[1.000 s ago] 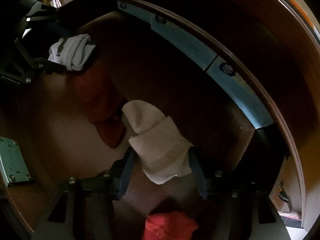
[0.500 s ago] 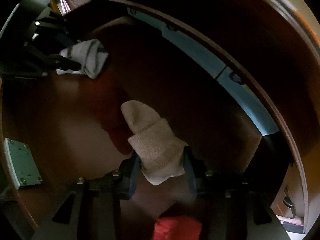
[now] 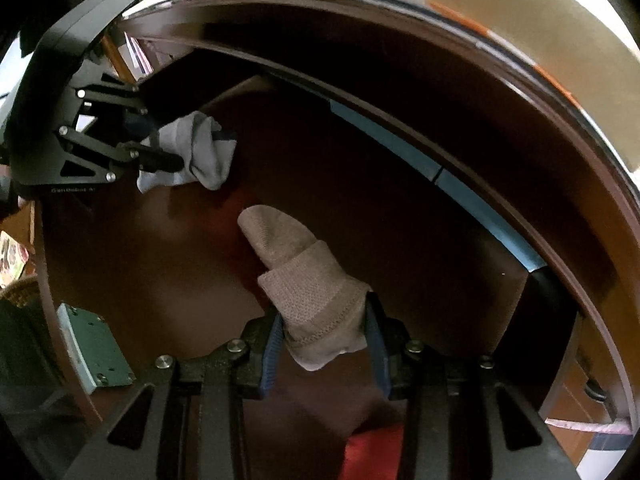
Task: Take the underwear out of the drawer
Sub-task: 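Lift the white sock with the left tool while the right tool lifts the beige sock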
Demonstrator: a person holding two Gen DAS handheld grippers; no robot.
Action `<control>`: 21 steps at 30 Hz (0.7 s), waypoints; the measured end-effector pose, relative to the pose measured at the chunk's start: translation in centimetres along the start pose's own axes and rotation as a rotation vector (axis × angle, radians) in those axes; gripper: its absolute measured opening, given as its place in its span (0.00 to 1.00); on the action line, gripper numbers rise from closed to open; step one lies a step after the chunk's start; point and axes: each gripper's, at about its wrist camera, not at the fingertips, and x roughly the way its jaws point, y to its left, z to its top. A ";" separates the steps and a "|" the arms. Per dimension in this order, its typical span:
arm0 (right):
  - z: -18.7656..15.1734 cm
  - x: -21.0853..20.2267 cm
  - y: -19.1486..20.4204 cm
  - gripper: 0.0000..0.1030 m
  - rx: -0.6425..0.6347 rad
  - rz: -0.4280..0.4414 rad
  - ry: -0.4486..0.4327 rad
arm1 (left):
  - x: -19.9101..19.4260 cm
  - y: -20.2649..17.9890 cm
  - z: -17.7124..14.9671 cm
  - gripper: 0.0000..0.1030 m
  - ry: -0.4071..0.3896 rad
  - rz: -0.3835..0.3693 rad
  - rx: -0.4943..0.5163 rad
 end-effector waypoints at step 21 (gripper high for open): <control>-1.8 -4.8 -2.0 0.39 0.068 0.046 -0.220 | -7.5 3.8 -3.8 0.18 -0.199 0.049 -0.090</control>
